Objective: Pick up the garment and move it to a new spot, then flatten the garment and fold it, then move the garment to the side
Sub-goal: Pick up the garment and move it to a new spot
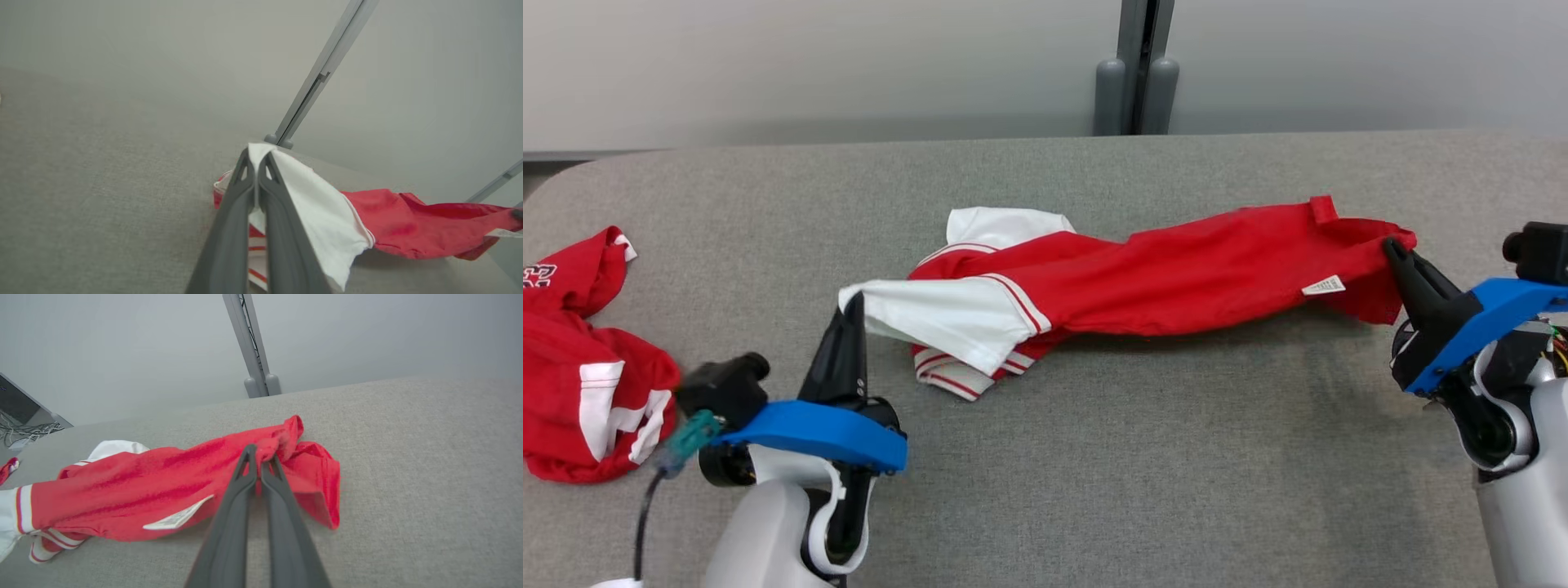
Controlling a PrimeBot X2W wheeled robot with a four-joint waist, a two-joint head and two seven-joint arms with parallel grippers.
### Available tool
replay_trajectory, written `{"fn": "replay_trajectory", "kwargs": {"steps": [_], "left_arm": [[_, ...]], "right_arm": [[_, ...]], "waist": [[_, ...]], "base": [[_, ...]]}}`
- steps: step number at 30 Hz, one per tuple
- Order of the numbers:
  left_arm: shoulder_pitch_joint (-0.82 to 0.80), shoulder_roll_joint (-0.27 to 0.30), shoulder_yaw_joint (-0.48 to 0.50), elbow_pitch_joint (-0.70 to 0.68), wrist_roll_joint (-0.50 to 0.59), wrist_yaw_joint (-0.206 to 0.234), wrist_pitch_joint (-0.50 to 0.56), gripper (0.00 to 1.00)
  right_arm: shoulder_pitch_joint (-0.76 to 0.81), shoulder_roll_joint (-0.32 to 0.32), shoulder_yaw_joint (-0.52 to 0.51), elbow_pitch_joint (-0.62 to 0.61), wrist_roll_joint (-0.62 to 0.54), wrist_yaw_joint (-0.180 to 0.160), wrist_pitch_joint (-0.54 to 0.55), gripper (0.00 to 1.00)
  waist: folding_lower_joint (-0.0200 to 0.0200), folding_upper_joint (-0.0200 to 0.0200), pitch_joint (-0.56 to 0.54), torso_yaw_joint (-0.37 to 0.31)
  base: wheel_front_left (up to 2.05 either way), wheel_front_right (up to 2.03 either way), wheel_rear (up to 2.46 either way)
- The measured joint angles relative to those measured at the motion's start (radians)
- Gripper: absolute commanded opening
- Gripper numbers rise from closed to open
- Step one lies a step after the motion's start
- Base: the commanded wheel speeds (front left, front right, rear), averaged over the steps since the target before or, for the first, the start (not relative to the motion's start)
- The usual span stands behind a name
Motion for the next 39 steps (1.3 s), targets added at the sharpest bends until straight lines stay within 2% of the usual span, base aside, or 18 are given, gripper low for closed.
{"fn": "replay_trajectory", "kwargs": {"steps": [4,9,18,23,27,30,35,39], "left_arm": [[0.009,0.009,0.043,-0.176,-0.107,-0.013,0.04,0.0],[0.024,0.053,0.095,-0.429,-0.199,-0.011,0.133,0.0],[0.006,0.135,0.132,-0.824,-0.285,0.067,0.342,0.0],[-0.079,0.178,0.12,-0.918,-0.318,0.096,0.458,0.0],[-0.192,0.229,0.123,-0.853,-0.3,0.103,0.52,0.0],[-0.286,0.267,0.125,-0.762,-0.263,0.1,0.538,0.0],[-0.472,0.325,0.107,-0.583,-0.177,0.074,0.541,0.0],[-0.655,0.353,0.088,-0.427,-0.081,0.043,0.474,0.0]], "right_arm": [[0.08,-0.003,-0.013,-0.175,0.083,0.0,0.019,0.0],[0.158,-0.002,-0.055,-0.387,0.103,0.0,0.05,0.0],[0.211,0.012,-0.149,-0.727,0.101,0.0,0.132,0.0],[0.2,0.007,-0.19,-0.816,0.083,0.0,0.188,0.0],[0.121,-0.003,-0.159,-0.787,0.08,0.0,0.233,0.0],[0.029,-0.023,-0.101,-0.711,0.062,0.0,0.243,0.0],[-0.223,-0.022,-0.009,-0.487,0.044,0.0,0.184,0.0],[-0.425,-0.007,0.026,-0.286,0.007,0.0,0.077,0.0]], "waist": [[0.0,0.0,-0.034,-0.018],[0.0,0.0,-0.06,-0.047],[-0.0001,0.0,-0.062,-0.073],[-0.0001,0.0,-0.03,-0.073],[-0.0001,0.0,0.028,-0.087],[0.0,0.0,0.094,-0.11],[0.0004,0.0,0.209,-0.152],[0.0004,0.0,0.268,-0.162]], "base": [[0.0,0.0,0.0],[0.0,0.0,0.0],[0.0,0.0,0.0],[0.0,0.0,0.0],[0.0,0.0,0.0],[0.0,0.0,0.0],[0.0,0.0,0.0],[0.0,0.0,0.0]]}}
